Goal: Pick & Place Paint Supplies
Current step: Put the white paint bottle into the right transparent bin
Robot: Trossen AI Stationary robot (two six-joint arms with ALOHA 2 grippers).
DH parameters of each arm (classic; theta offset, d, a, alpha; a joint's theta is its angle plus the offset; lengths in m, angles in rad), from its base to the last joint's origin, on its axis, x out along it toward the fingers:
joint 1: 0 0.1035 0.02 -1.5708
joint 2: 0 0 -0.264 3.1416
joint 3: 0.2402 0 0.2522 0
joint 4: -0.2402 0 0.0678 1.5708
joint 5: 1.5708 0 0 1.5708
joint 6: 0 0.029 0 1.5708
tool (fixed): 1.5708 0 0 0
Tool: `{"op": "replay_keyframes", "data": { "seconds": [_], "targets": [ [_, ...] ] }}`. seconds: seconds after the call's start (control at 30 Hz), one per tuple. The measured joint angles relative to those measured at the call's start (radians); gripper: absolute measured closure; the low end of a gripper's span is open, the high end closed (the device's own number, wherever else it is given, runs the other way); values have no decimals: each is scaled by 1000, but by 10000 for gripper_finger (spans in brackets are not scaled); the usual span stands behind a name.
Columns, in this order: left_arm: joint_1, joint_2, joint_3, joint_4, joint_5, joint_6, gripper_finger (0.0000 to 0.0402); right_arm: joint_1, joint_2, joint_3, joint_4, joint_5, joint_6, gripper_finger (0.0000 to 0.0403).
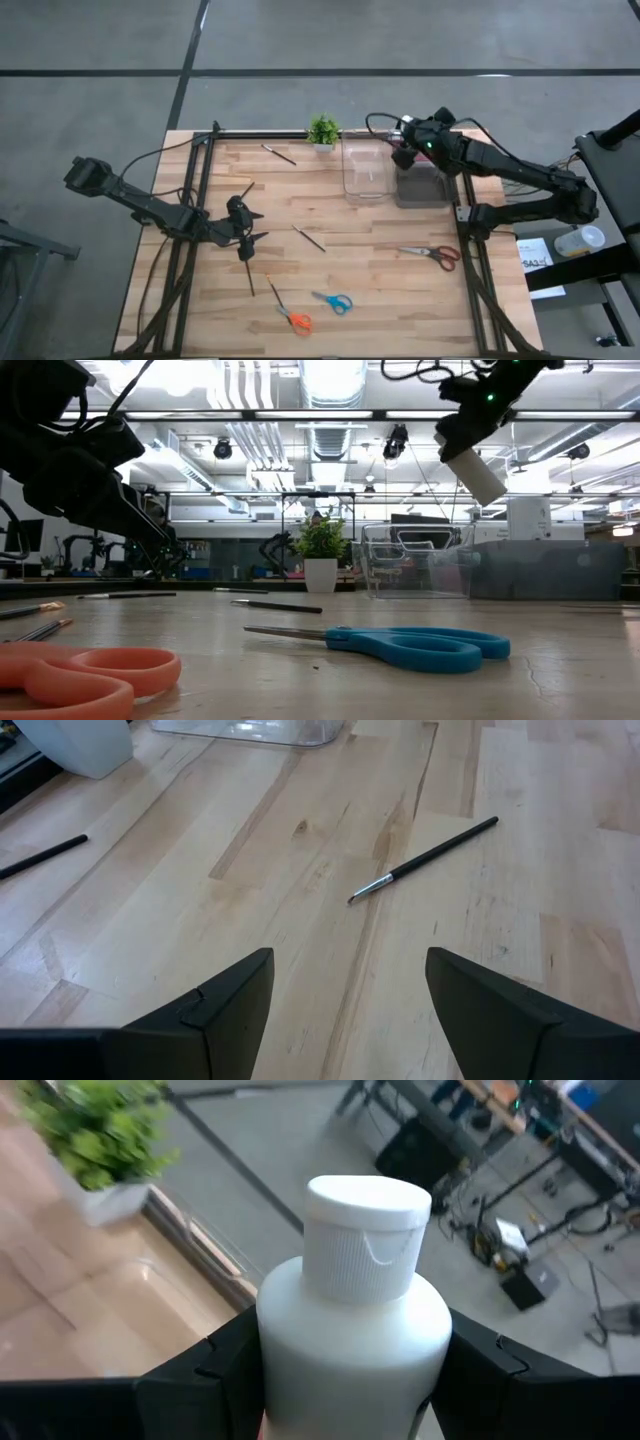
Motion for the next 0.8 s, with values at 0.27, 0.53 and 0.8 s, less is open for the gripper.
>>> {"op": "replay_keyframes", "data": {
  "seconds": [0.27,0.53,0.8],
  "targets": [
    [0,0,0,0,0,0,135,-142,155,166,-165,-52,-16,195],
    [0,0,0,0,0,0,135,-282,328,325,-432,-164,-82,195],
    [0,0,0,0,0,0,135,-376,422,329,-470,-239,-121,195]
  ]
}}
